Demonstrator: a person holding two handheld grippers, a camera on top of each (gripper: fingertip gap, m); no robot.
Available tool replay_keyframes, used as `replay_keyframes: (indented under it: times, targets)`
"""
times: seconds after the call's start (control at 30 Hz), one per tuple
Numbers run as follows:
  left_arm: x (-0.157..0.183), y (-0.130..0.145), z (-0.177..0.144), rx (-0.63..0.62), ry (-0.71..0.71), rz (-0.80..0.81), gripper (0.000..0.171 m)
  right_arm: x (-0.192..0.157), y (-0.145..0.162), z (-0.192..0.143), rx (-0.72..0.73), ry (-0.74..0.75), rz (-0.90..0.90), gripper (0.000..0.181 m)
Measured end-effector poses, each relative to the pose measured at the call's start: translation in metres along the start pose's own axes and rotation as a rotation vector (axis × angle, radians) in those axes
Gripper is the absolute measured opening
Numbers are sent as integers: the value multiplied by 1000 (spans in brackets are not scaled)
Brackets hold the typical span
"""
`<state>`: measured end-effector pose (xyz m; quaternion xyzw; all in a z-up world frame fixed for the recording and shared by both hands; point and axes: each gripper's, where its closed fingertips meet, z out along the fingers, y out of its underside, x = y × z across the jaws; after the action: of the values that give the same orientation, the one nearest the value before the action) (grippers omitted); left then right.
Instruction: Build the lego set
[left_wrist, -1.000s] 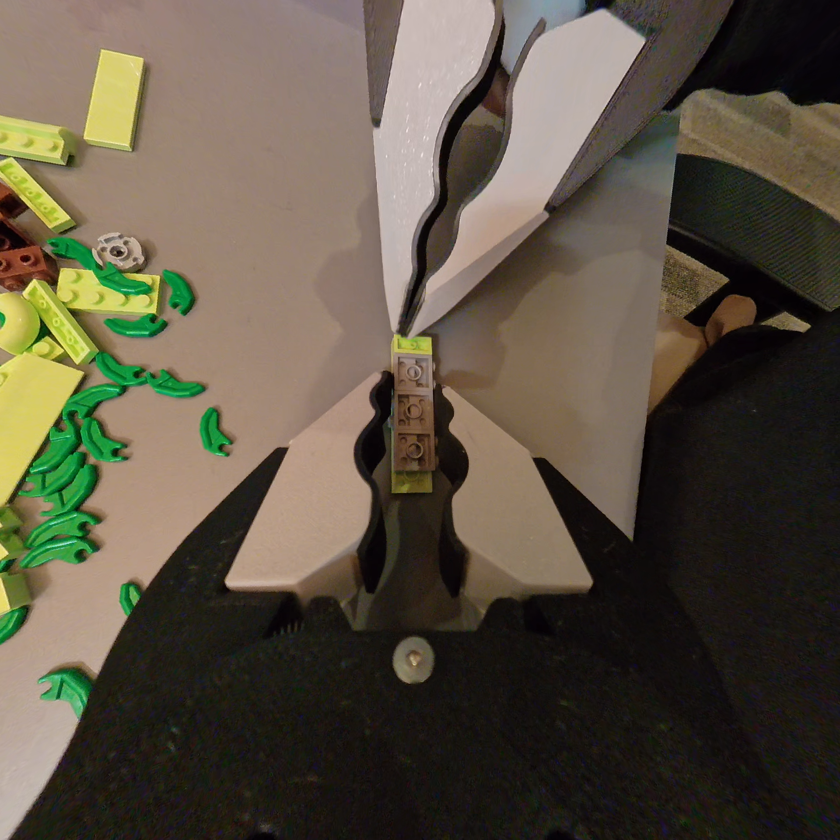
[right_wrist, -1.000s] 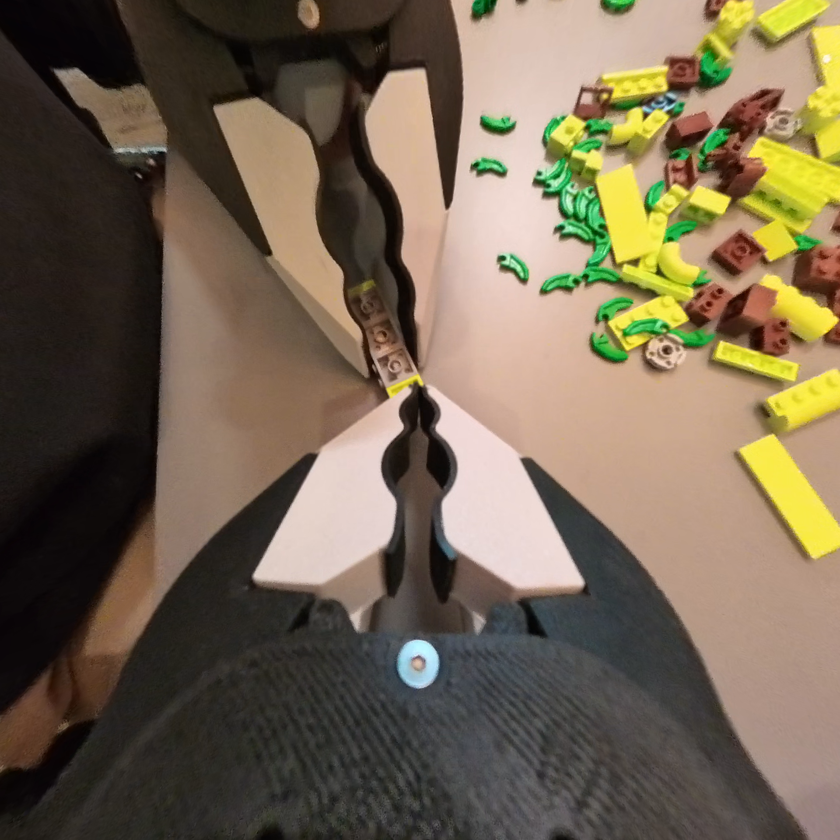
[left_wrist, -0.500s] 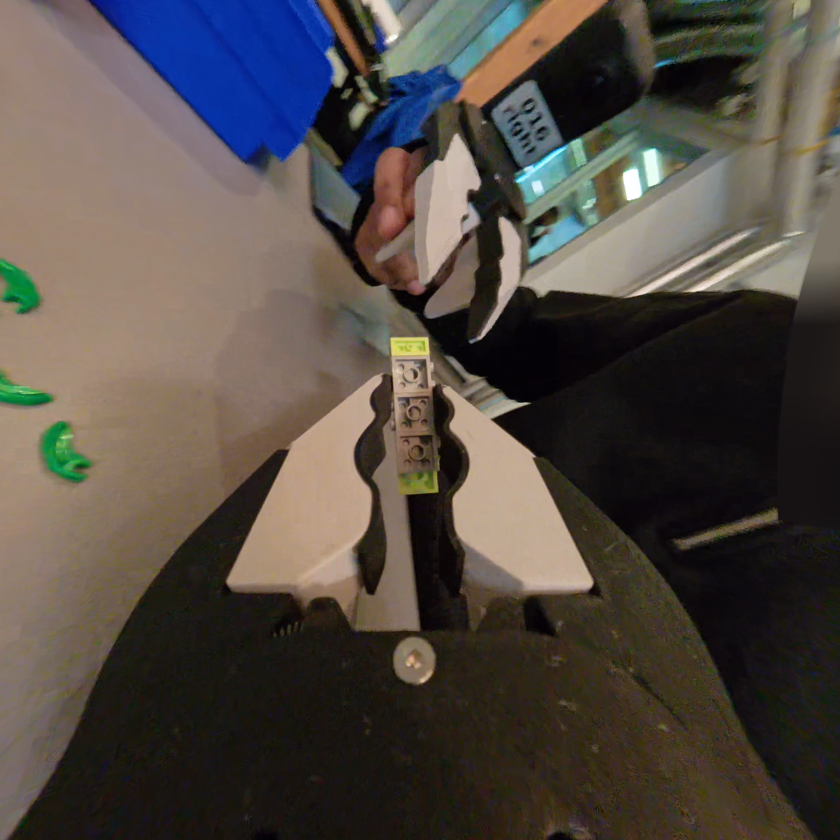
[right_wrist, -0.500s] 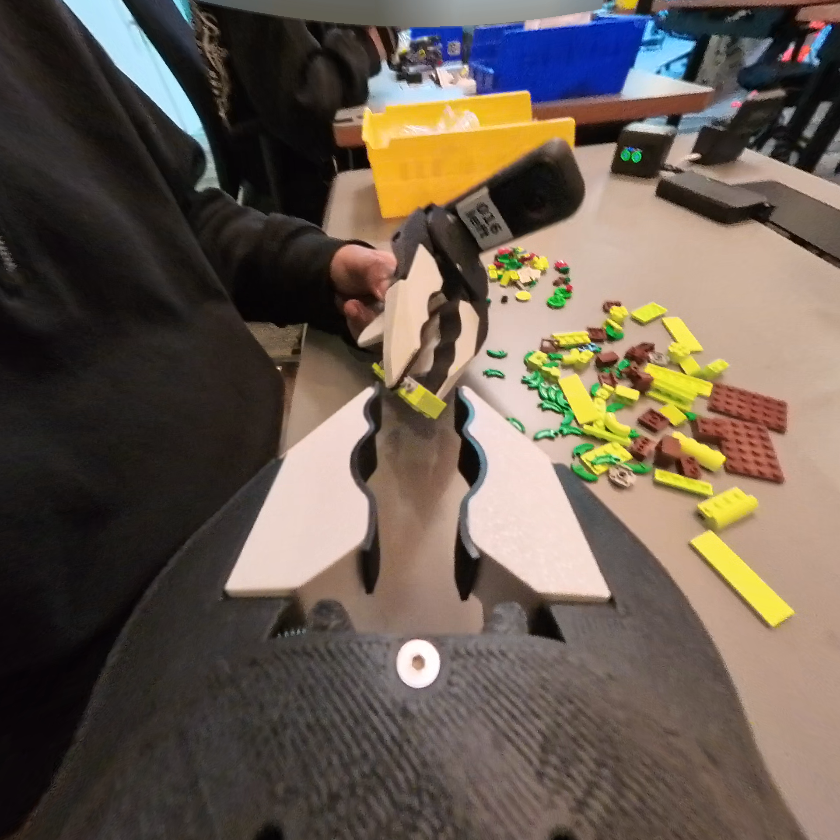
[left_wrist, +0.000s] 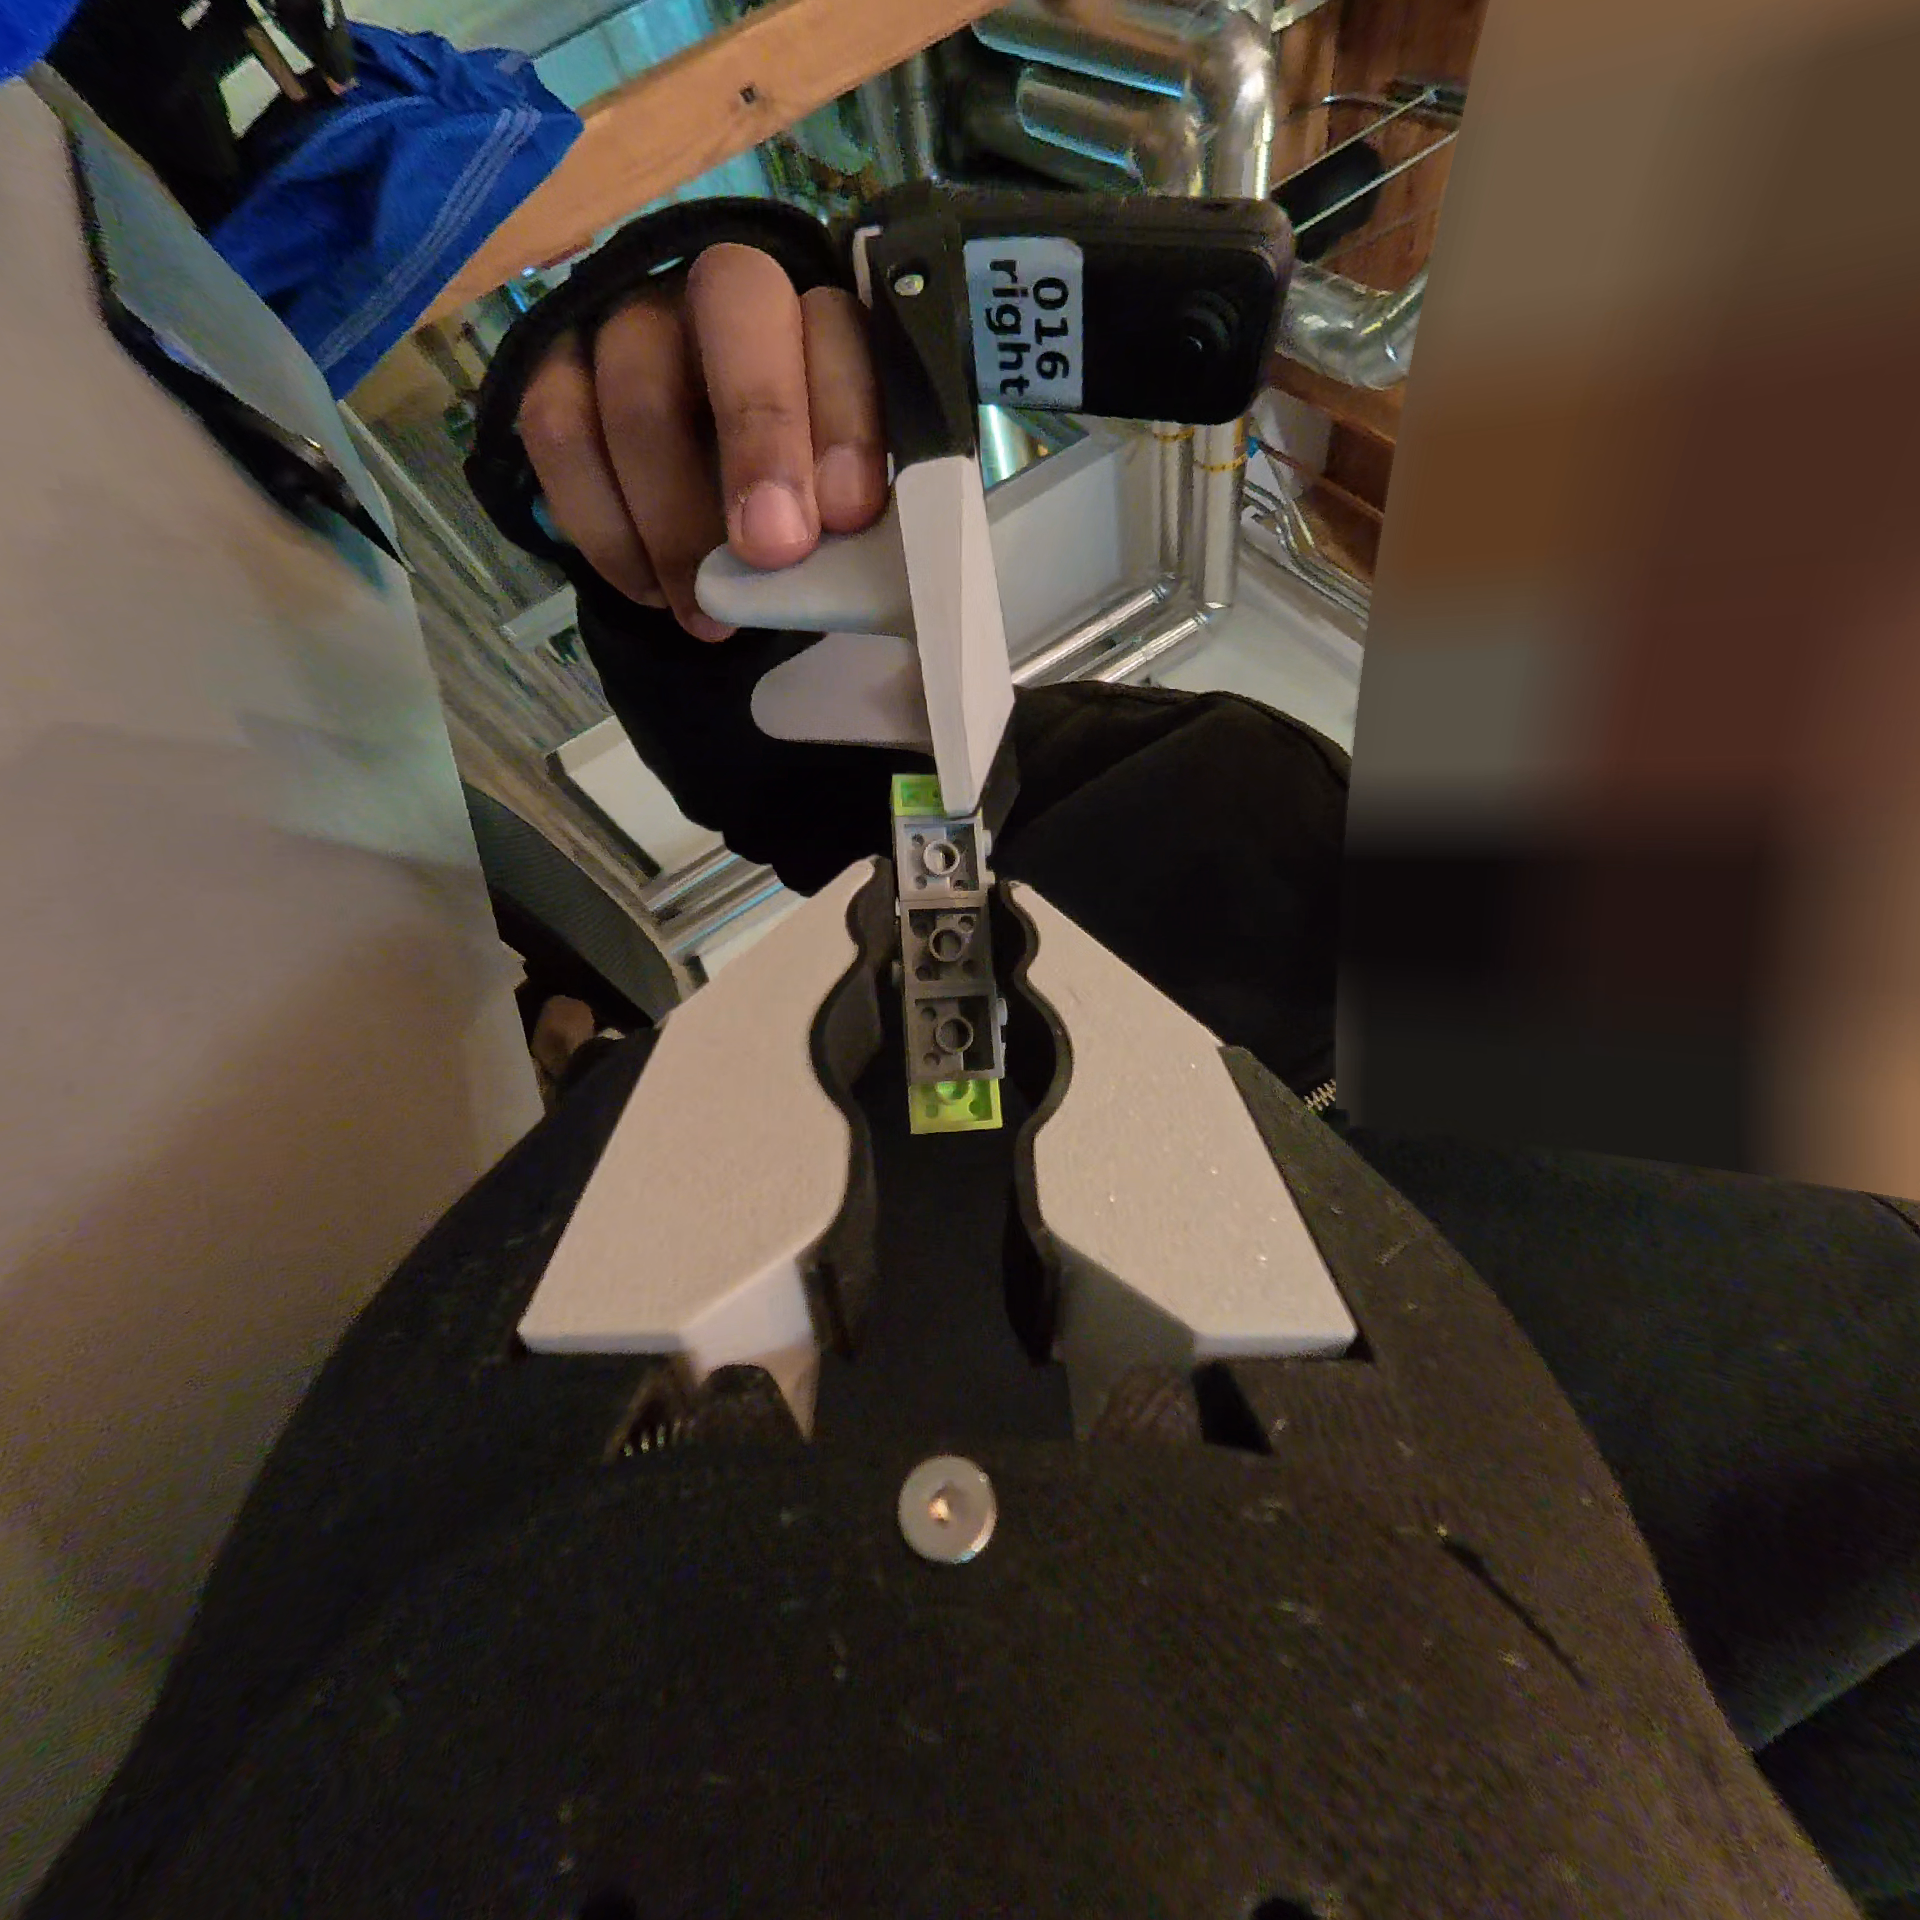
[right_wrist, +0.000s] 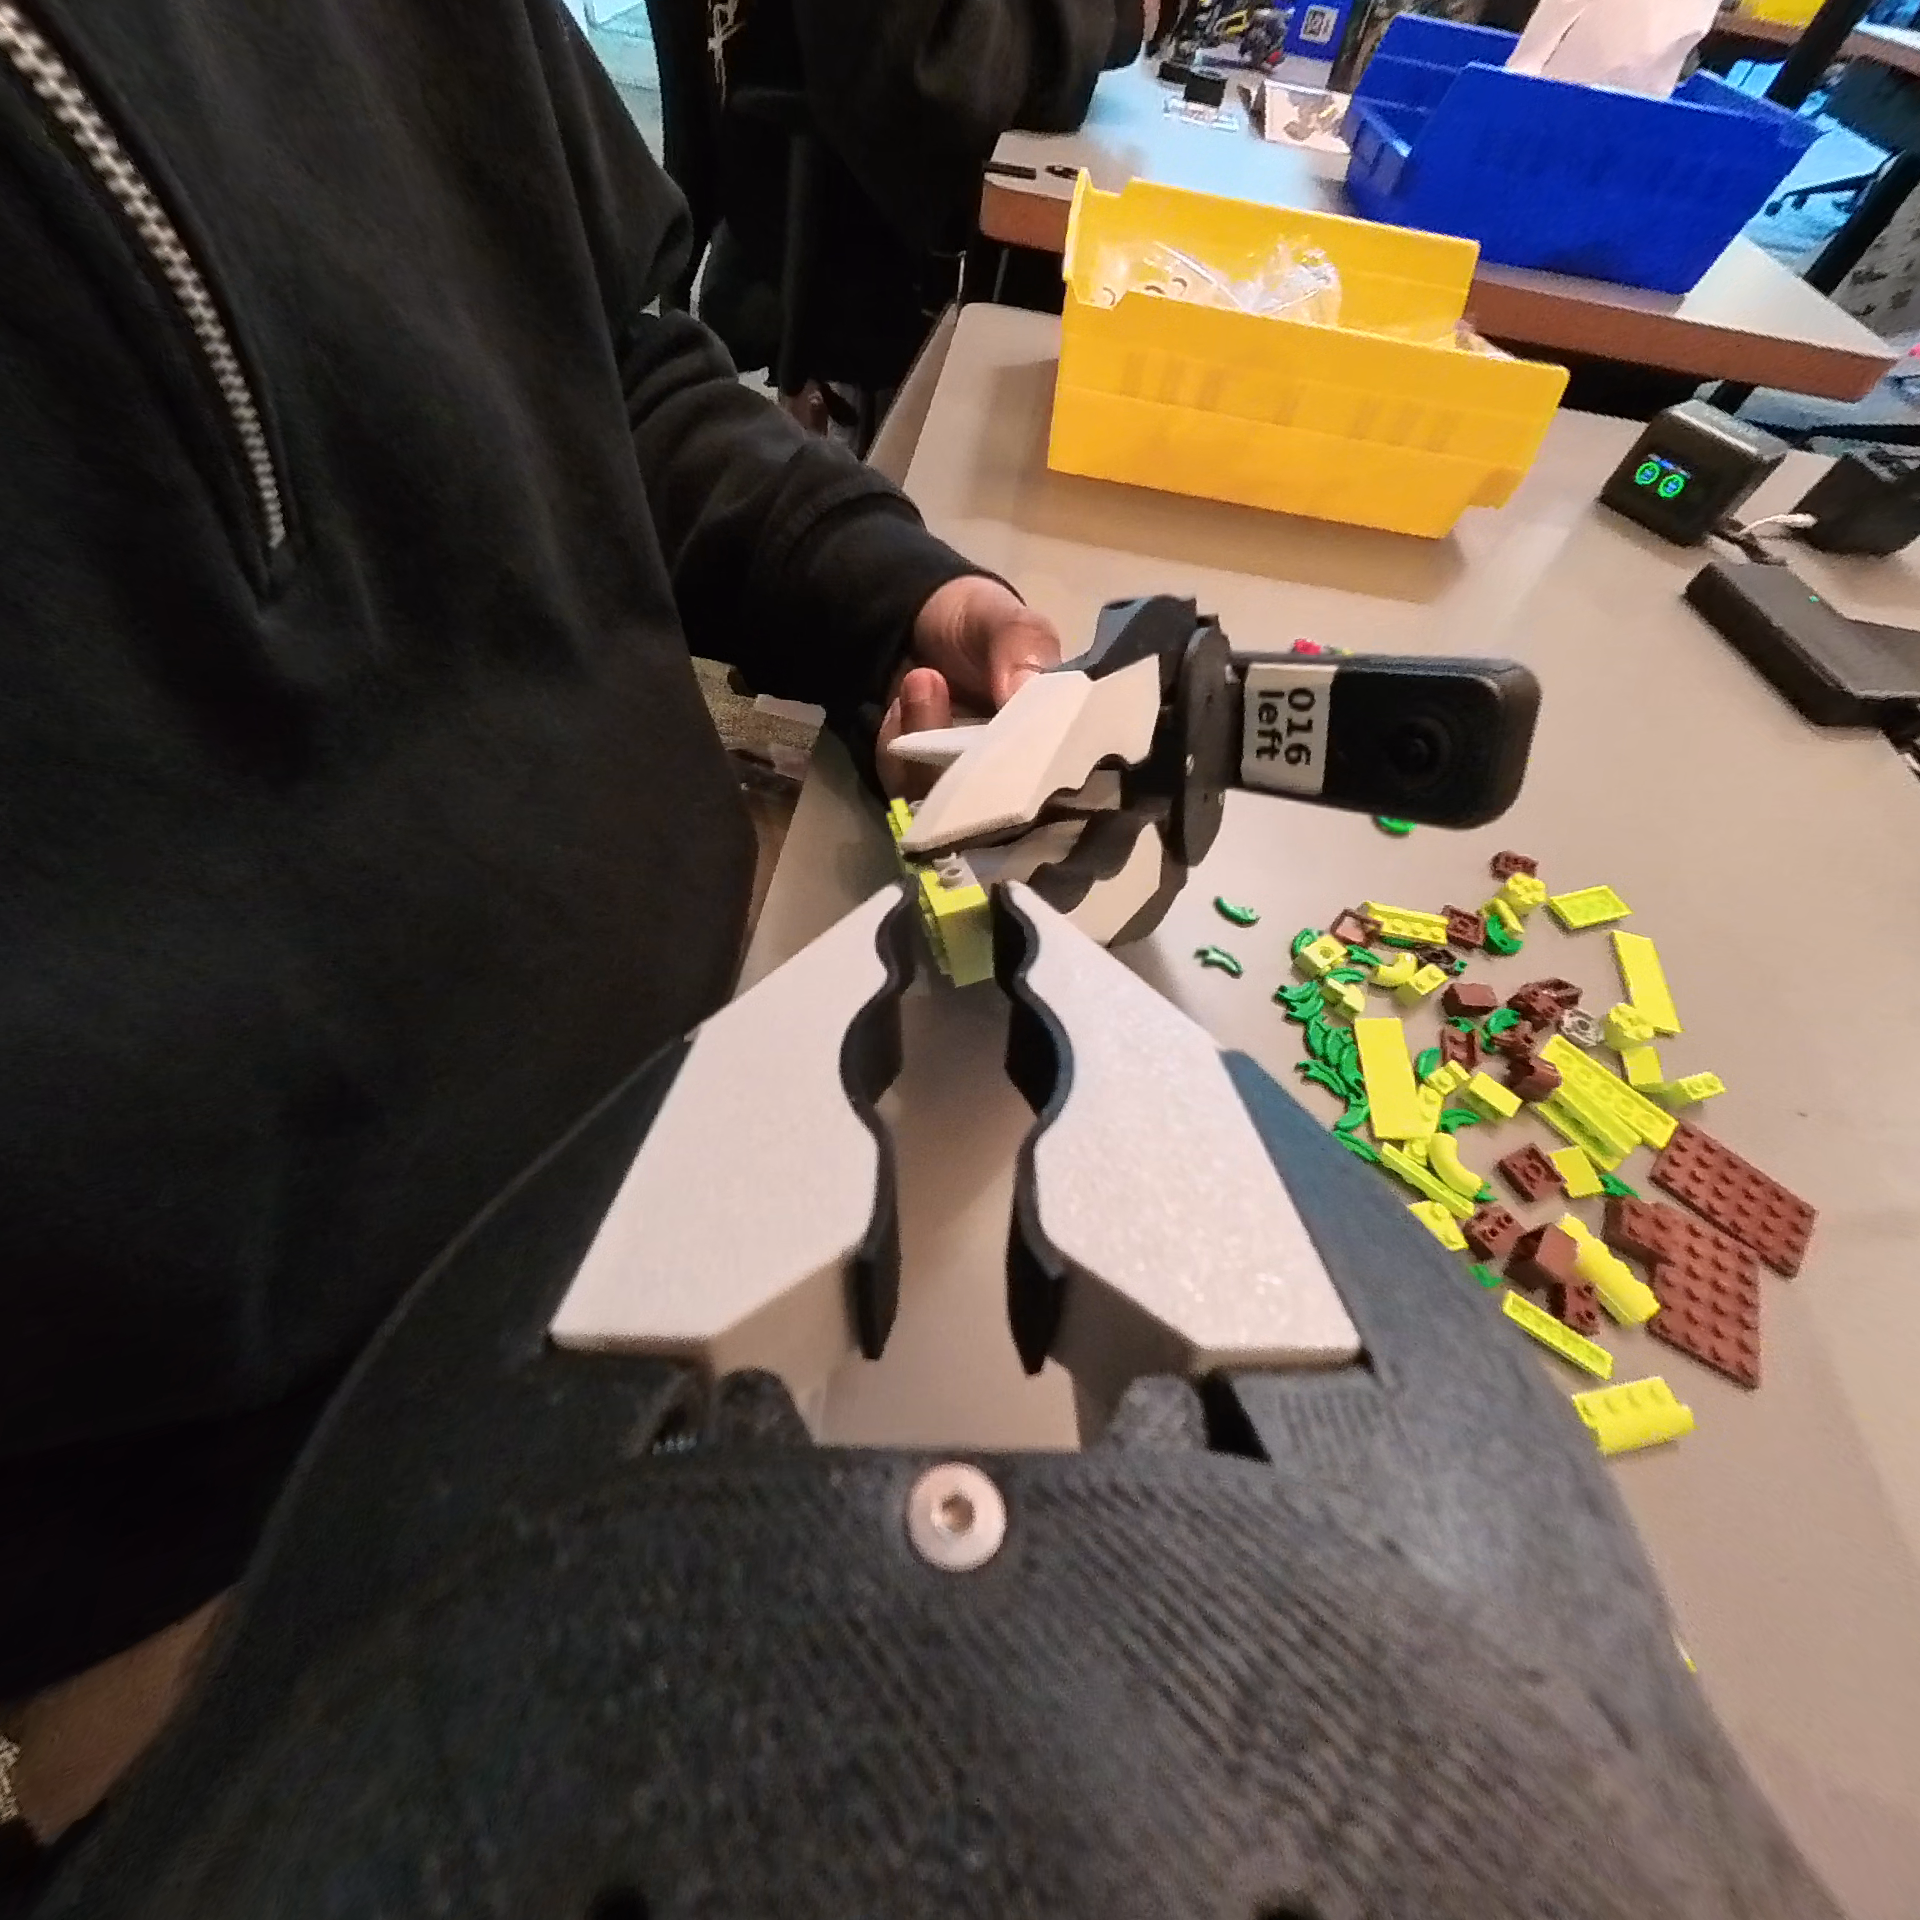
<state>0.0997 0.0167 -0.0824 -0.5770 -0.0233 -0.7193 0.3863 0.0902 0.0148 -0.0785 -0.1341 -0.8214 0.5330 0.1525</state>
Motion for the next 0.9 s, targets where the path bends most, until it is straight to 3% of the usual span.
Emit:
replay_keyframes:
  times: [0.37, 0.47, 0.63, 0.8, 0.9]
  targets:
    - [-6, -1, -4, 21, -22, -21, 15, 3, 7, 3, -25, -2, 76, 12]
    - [-14, -1, -7, 9, -101, 16, 15, 7, 28, 1, -71, 0, 146, 36]
    - [-55, 8, -14, -108, -447, 172, 14, 8, 55, -6, -4, -46, 431, 42]
    - [-110, 2, -51, -312, -1000, 441, 16, 40, 95, -13, -45, 234, 479, 39]
    - [-127, -2, -61, -413, -1138, 549, 15, 51, 116, -14, -63, 330, 509, 34]
